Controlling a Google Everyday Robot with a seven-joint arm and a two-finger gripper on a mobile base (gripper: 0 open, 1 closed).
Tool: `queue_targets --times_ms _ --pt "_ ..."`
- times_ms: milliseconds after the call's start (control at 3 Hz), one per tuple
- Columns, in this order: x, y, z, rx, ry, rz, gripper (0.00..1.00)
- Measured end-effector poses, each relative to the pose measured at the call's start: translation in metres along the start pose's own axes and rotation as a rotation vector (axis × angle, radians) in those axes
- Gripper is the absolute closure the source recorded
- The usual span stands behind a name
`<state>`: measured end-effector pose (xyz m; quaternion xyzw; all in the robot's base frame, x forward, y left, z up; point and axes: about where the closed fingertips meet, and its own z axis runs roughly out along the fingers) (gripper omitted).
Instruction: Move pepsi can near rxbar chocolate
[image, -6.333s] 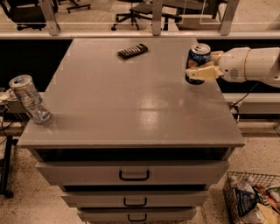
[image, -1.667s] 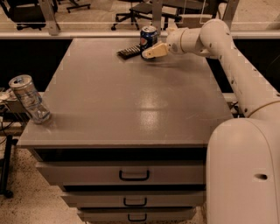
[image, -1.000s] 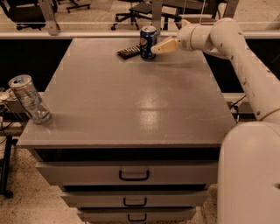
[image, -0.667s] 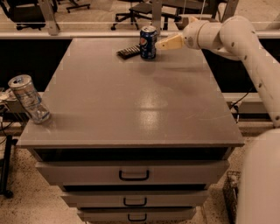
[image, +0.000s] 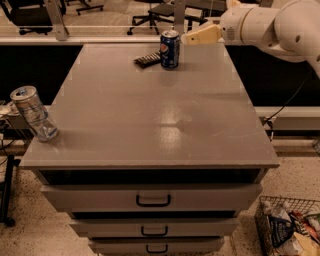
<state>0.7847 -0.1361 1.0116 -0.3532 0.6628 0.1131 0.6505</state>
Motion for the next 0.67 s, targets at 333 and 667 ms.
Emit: queue_targets --times_ms 333,667 --pt "-0.0299 -0.0094 -0.0300 0.035 0.018 -0.074 0.00" --pt "-0.0339 -0.0100 -0.0324 0.038 0.018 -0.082 0.00"
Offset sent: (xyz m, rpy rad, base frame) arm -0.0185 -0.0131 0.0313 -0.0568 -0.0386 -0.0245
